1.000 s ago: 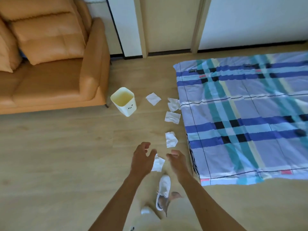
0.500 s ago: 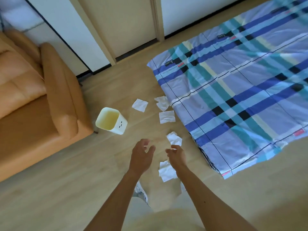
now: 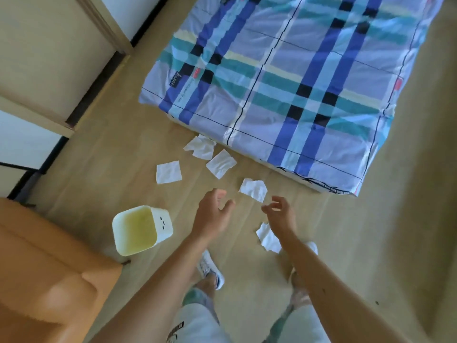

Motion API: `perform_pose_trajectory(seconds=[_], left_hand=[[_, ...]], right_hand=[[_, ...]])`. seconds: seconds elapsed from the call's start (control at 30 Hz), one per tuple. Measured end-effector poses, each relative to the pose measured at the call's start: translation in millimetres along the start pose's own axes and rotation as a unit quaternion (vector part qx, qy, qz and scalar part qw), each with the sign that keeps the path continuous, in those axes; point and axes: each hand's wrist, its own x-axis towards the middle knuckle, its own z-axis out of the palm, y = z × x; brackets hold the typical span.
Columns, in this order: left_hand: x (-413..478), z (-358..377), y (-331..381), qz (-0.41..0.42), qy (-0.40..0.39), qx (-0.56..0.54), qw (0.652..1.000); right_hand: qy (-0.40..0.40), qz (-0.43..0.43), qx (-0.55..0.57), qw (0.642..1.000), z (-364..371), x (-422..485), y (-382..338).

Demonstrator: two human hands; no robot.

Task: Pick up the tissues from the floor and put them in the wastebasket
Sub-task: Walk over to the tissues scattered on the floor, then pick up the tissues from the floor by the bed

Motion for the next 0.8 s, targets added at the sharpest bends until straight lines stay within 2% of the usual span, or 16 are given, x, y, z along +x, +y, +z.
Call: perform_pose_trajectory(seconds=[0.1, 0.17, 0.23, 0.33, 0.53, 0.7, 0.8], left_hand=[[25, 16, -43, 0.018, -0.039, 0.019, 0.999], [45, 37, -72, 0.028, -0.060, 0.033, 0.997], [74, 66, -108, 0.040, -0.082, 0.049, 0.995], [128, 125, -167, 0.066, -0.123, 0.085, 0.987], [255, 225, -253, 0.170, -0.162, 0.182, 0.955], [345, 316, -308, 0.278, -0.199, 0.301, 0.890], [385, 361, -334, 0.332, -0.216, 0.366, 0.842]], right_hand=[[0.001, 0.000, -0.048, 0.999, 34, 14, 36], [-0.008, -0.048, -0.125, 0.991, 52, 33, 74], [-0.046, -0.100, -0.237, 0.965, 66, 64, 122], [-0.090, -0.131, -0.396, 0.905, 82, 124, 206], [-0.152, -0.182, -0.528, 0.816, 95, 245, 348], [-0.148, -0.281, -0.662, 0.679, 107, 340, 448], [-0.145, -0.311, -0.706, 0.620, 106, 379, 488]])
